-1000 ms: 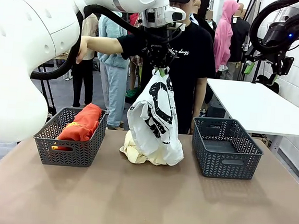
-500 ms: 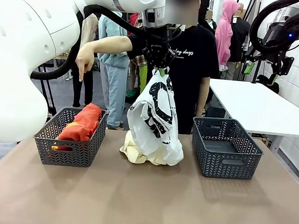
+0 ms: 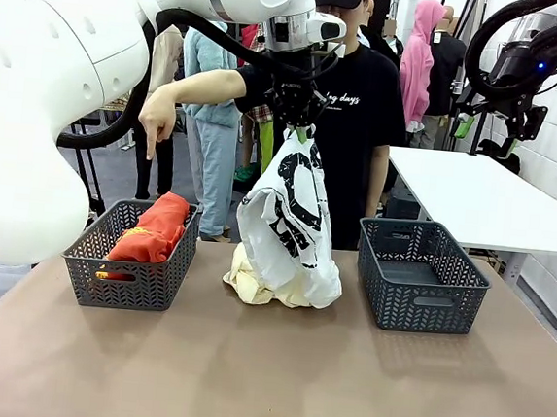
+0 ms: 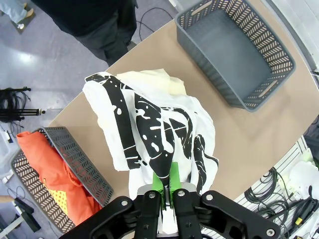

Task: Sort the tops and bottoms.
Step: Sort the clothes according to human instructions.

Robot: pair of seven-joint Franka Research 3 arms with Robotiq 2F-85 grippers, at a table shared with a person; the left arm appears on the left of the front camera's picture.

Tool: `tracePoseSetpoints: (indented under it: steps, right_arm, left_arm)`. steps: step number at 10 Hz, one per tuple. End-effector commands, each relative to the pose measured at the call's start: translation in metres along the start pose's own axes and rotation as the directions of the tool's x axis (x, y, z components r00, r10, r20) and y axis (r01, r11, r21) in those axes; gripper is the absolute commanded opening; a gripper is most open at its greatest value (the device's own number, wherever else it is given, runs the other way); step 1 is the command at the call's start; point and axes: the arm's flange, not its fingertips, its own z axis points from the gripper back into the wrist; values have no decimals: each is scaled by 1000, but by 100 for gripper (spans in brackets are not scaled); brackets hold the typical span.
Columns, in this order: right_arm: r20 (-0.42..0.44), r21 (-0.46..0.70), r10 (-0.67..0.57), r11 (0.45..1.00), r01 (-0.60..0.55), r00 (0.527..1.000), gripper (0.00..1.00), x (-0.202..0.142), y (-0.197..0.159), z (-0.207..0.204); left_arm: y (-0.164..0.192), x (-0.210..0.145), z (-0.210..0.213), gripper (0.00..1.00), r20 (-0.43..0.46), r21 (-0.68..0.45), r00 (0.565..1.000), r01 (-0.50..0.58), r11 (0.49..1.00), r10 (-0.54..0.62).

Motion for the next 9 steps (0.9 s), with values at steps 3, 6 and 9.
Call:
tracePoseSetpoints:
  steps: [3,6,9]
  right_arm:
    - [8,-1,-13,1000,13,1000,100,2,2,4]
    - [8,-1,-13,1000,13,1000,100,2,2,4]
    - [8,-1,-13,1000,13,1000,100,2,2,4]
  left_arm:
    - [-2,-2,7,0,3,-2,1000,-11,1000,11]
    - [-2,-2,7,0,3,-2,1000,-11,1000,11]
    - [1,-8,28,0,84,25,995,-48,999,45]
